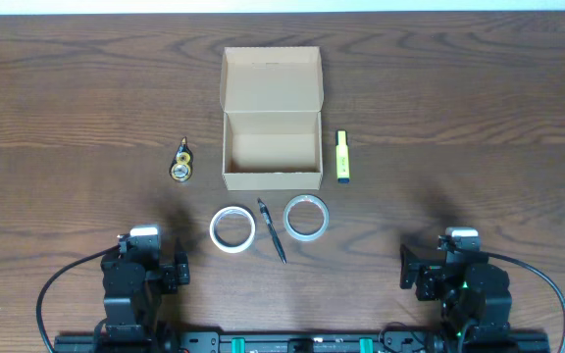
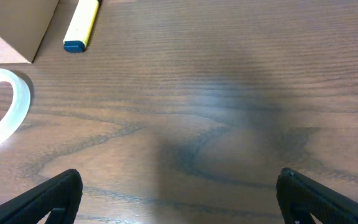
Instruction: Pack container
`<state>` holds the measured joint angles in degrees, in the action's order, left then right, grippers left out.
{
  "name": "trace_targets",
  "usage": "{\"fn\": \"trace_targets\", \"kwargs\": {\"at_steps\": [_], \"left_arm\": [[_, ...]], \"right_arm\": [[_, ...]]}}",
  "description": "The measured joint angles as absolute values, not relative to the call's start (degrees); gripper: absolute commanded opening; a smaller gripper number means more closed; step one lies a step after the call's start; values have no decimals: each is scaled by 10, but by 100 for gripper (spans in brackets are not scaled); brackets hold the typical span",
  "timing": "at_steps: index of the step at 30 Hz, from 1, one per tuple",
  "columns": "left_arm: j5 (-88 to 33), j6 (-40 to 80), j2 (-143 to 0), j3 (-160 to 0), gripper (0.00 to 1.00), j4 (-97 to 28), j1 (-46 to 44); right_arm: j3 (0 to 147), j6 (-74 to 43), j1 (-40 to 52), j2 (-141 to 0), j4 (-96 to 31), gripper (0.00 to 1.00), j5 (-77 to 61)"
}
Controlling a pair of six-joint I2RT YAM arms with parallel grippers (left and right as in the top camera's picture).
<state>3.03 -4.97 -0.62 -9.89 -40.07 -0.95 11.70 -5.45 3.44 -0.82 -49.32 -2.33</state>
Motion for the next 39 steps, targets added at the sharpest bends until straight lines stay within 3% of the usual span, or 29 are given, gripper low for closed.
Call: {"fn": "trace_targets", "kwargs": {"at_steps": [4,8,22,29,39], "left_arm": [[30,-50,-6,-99,96,-401,-10],[30,-50,-6,-99,95,-400,-10],[30,-50,-6,-99,95,-400,-9],[30,-50,-6,-99,95,-401,-9],[30,-50,-6,-99,95,-401,-9]], "right_arm": [[117,-55,34,-17,-486,99,-23],[158,-55,34,-134,-465,99,-26],[598,-68,35,-650,-536,99,-98],[704,-101,96,-767,-552,99,-92],[734,-181,154,-901,-559,99,-36]]}}
